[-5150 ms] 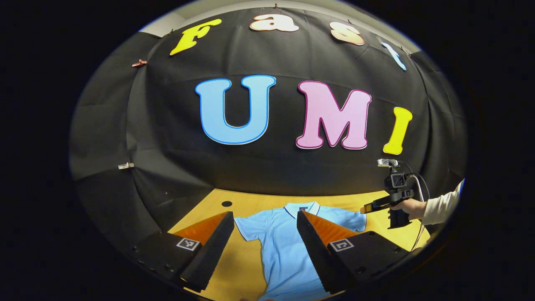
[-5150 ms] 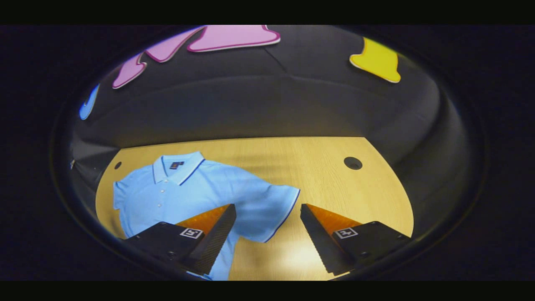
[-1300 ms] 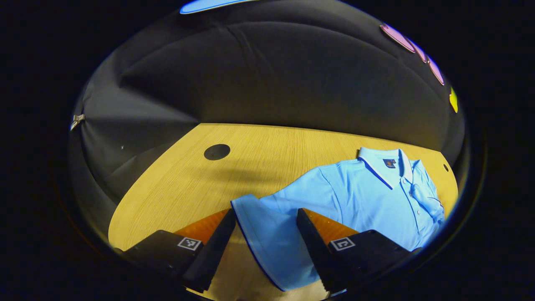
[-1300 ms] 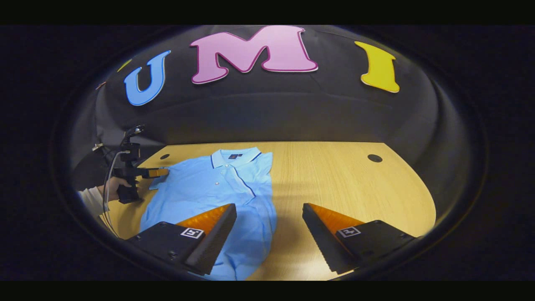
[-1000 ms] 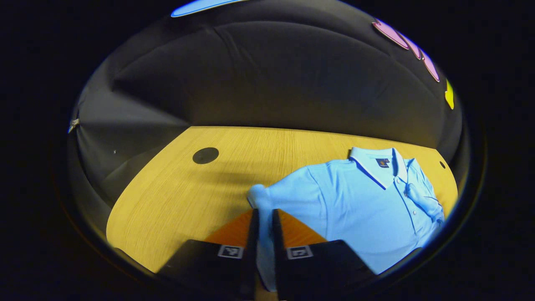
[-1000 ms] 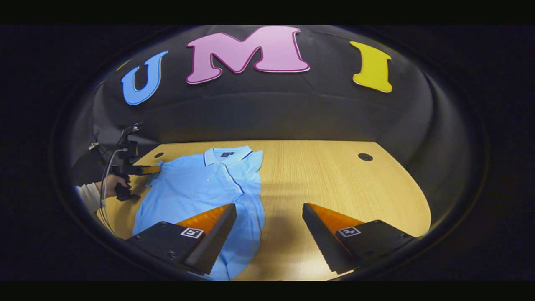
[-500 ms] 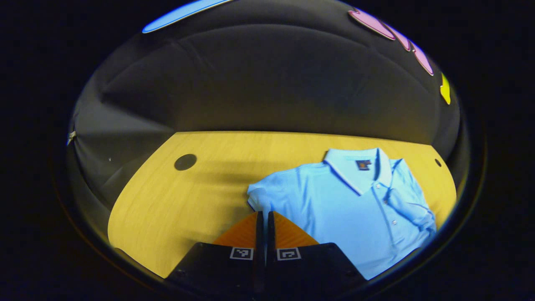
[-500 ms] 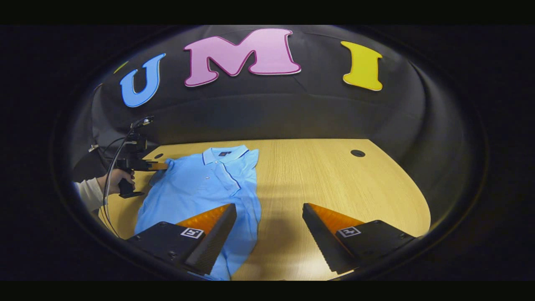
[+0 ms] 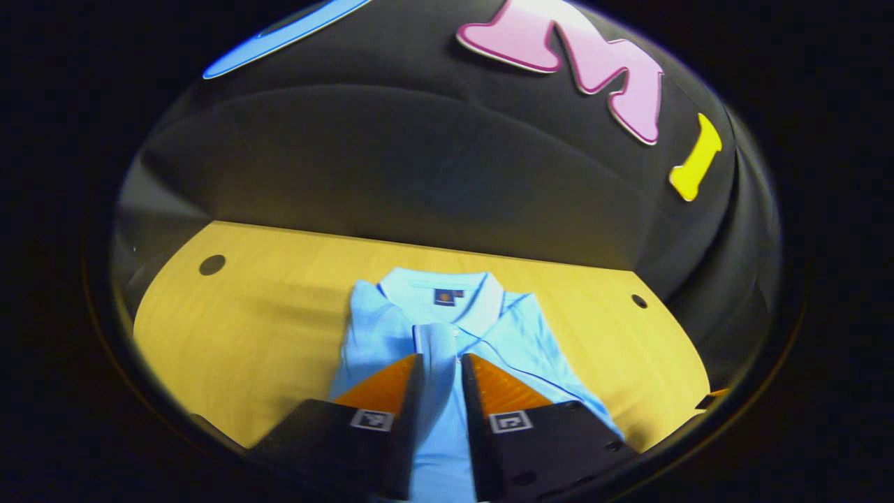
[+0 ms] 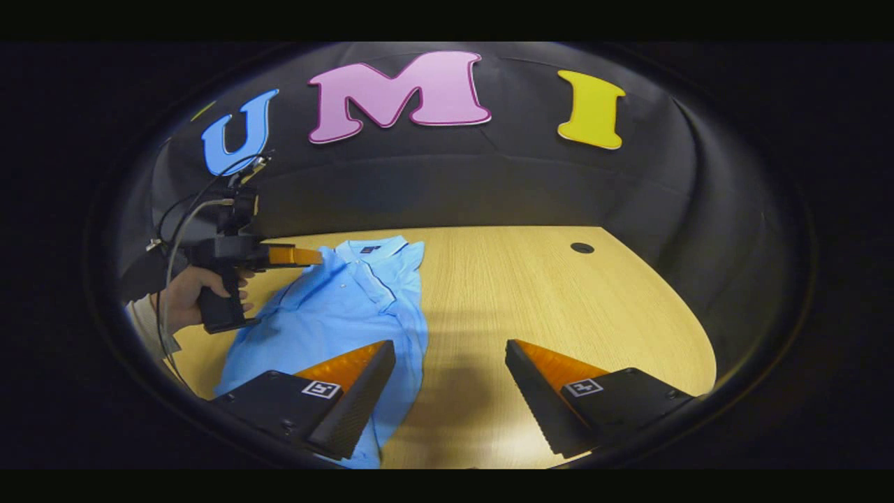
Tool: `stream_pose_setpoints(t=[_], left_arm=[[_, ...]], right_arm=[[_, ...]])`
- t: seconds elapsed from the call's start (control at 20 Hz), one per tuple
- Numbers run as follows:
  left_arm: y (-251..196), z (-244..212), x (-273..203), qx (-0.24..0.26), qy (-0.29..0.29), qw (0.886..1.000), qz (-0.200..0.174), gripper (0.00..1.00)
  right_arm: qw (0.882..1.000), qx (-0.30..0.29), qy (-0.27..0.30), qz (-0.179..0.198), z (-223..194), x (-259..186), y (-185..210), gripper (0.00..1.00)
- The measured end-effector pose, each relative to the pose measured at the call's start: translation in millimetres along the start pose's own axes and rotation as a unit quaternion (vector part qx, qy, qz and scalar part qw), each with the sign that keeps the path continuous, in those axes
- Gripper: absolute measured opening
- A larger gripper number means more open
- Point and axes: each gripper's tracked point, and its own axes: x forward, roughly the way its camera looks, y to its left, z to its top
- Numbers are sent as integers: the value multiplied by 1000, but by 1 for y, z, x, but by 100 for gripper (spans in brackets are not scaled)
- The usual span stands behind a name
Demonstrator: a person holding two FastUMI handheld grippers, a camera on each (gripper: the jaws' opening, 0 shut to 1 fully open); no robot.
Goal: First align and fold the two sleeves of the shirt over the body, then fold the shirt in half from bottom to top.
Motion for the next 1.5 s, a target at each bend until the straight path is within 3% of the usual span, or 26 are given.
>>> stream_pose_setpoints(t=[0.2,0.45,0.65,0.75,1.05,1.1,1.15,1.2,1.3,1.35,1.4,1.45,1.5], left_arm=[[-2,-9,-41,15,-9,1000,-3,99],[6,-46,-138,5,-22,1000,-18,97],[36,-134,-241,48,39,998,28,97],[45,-168,-264,43,72,995,47,97],[43,-241,-297,10,136,989,58,97],[41,-251,-300,14,143,988,57,98],[41,-262,-301,24,151,986,61,97],[42,-268,-302,45,156,984,72,97],[42,-273,-301,74,159,981,82,98],[39,-272,-299,79,154,982,82,98],[37,-272,-297,72,153,982,82,98],[38,-270,-296,69,150,982,88,94],[36,-268,-293,66,151,982,90,84]], right_arm=[[1000,0,7,3,-13,-11,6,100],[999,5,37,25,-45,-34,33,100],[994,14,95,53,-95,-64,61,100],[991,20,116,56,-113,-74,69,100],[983,26,171,55,-171,-101,87,99],[983,25,172,53,-176,-103,89,92],[984,19,173,49,-181,-104,90,92],[985,13,166,45,-180,-103,90,98],[986,5,165,40,-181,-101,88,98],[986,0,164,33,-183,-101,85,96],[986,-4,163,29,-183,-98,84,88],[986,-8,163,26,-183,-100,83,76],[986,-14,164,19,-184,-99,79,78]])
